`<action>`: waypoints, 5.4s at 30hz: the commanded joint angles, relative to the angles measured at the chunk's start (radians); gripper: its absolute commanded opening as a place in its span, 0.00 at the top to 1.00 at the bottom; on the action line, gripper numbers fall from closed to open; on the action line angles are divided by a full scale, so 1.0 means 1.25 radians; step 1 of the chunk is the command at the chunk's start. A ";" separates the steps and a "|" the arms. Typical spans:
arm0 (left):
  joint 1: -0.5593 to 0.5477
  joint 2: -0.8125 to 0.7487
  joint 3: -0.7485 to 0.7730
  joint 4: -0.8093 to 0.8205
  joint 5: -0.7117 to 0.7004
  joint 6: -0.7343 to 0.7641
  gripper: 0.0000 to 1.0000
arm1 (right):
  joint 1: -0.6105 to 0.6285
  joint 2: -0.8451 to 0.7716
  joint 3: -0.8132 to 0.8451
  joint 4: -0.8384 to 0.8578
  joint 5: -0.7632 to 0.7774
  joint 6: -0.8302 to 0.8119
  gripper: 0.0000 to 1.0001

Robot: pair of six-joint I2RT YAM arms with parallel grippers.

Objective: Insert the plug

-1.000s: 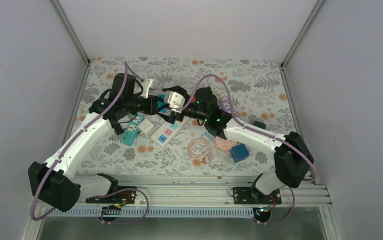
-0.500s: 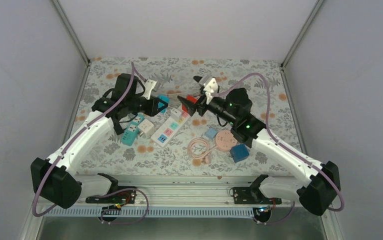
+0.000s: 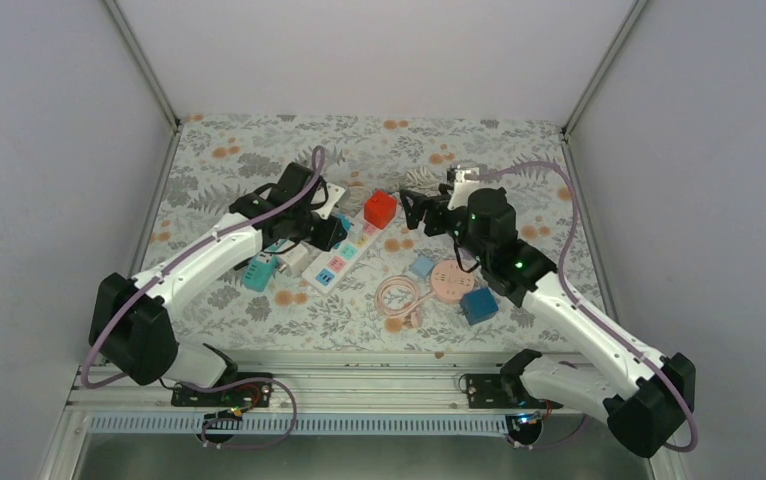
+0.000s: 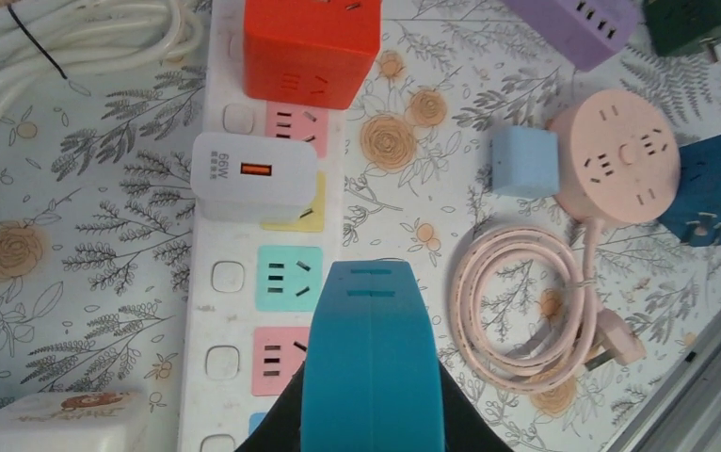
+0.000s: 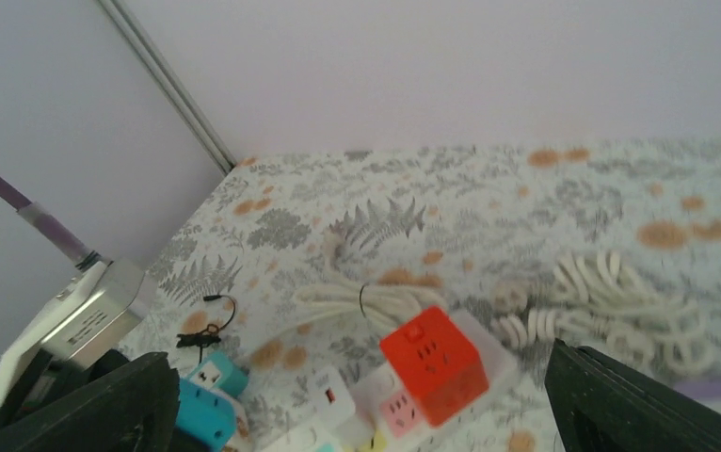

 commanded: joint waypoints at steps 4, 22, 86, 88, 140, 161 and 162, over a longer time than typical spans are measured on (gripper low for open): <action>-0.038 0.049 0.009 0.007 -0.020 0.025 0.98 | -0.018 -0.091 -0.080 -0.088 -0.025 0.198 0.00; -0.037 0.087 -0.123 0.106 -0.120 0.117 0.98 | -0.087 0.048 -0.172 0.076 -0.170 0.159 0.00; -0.038 0.179 -0.098 0.064 -0.136 0.095 0.98 | -0.139 0.154 -0.125 0.047 -0.086 0.114 0.00; -0.038 0.183 -0.100 0.064 -0.141 0.093 0.98 | -0.140 0.154 -0.126 0.047 -0.087 0.113 0.00; -0.049 0.024 0.071 0.006 -0.225 -0.025 0.08 | -0.183 0.172 -0.095 -0.092 0.055 0.175 0.00; -0.048 -0.419 -0.248 0.436 -0.208 -0.007 0.00 | -0.019 0.380 0.063 -0.395 0.127 0.290 0.30; -0.048 -0.421 -0.248 0.431 -0.211 -0.008 0.00 | -0.012 0.392 0.062 -0.393 0.119 0.300 0.30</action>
